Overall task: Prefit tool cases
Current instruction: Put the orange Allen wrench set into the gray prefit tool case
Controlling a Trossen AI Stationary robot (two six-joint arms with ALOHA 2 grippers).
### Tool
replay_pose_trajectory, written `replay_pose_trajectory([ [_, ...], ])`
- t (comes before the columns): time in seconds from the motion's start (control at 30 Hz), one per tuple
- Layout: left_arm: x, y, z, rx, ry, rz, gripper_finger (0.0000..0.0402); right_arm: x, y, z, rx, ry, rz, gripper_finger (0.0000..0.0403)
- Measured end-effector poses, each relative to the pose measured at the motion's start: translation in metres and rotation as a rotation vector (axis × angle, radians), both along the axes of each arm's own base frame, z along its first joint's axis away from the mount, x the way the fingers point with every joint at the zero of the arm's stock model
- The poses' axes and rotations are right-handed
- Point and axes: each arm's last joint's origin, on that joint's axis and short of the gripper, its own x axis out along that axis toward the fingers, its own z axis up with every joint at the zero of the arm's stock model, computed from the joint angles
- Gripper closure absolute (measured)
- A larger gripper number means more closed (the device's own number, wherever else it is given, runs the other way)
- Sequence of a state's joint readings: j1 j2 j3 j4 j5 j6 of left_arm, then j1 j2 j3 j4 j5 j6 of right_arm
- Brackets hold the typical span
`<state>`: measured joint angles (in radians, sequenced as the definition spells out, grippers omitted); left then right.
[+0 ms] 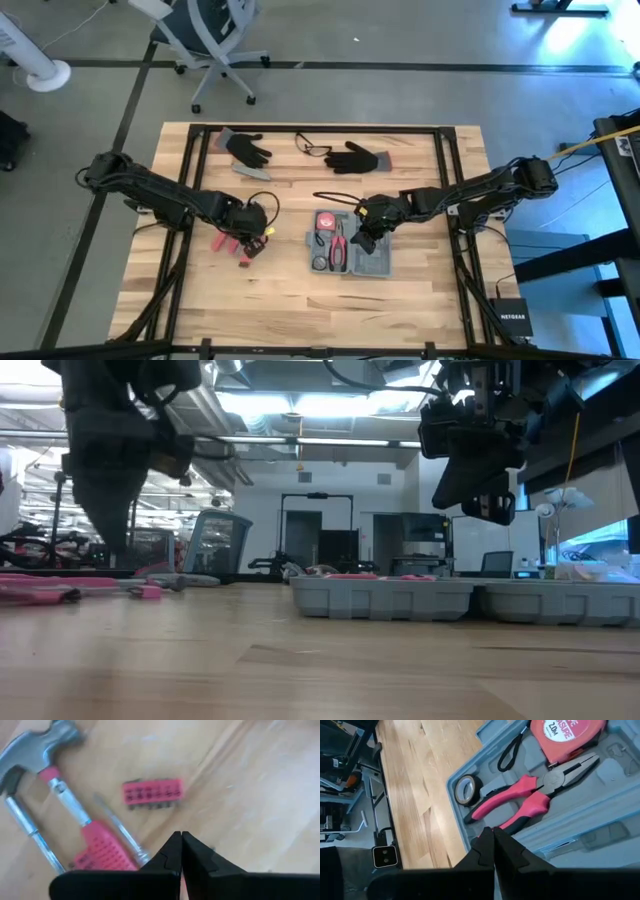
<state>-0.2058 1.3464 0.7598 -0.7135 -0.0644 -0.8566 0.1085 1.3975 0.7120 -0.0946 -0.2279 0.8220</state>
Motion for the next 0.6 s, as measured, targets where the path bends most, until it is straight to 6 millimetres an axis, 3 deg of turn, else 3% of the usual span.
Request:
replay_pose_trajectory([
  [0.2, -0.001, -0.006, -0.001, -0.020, 0.016, 0.026, 0.0401, 0.000, 0.000, 0.000, 0.006, -0.003, 0.011, 0.0403],
  [0.4, -0.011, -0.037, -0.001, -0.085, 0.028, 0.026, 0.0401, 0.000, 0.000, 0.000, -0.006, -0.009, 0.020, 0.0403],
  [0.6, -0.019, -0.049, -0.018, -0.039, 0.084, -0.005, 0.0401, 0.002, 0.000, 0.002, -0.019, -0.031, 0.010, 0.0403],
])
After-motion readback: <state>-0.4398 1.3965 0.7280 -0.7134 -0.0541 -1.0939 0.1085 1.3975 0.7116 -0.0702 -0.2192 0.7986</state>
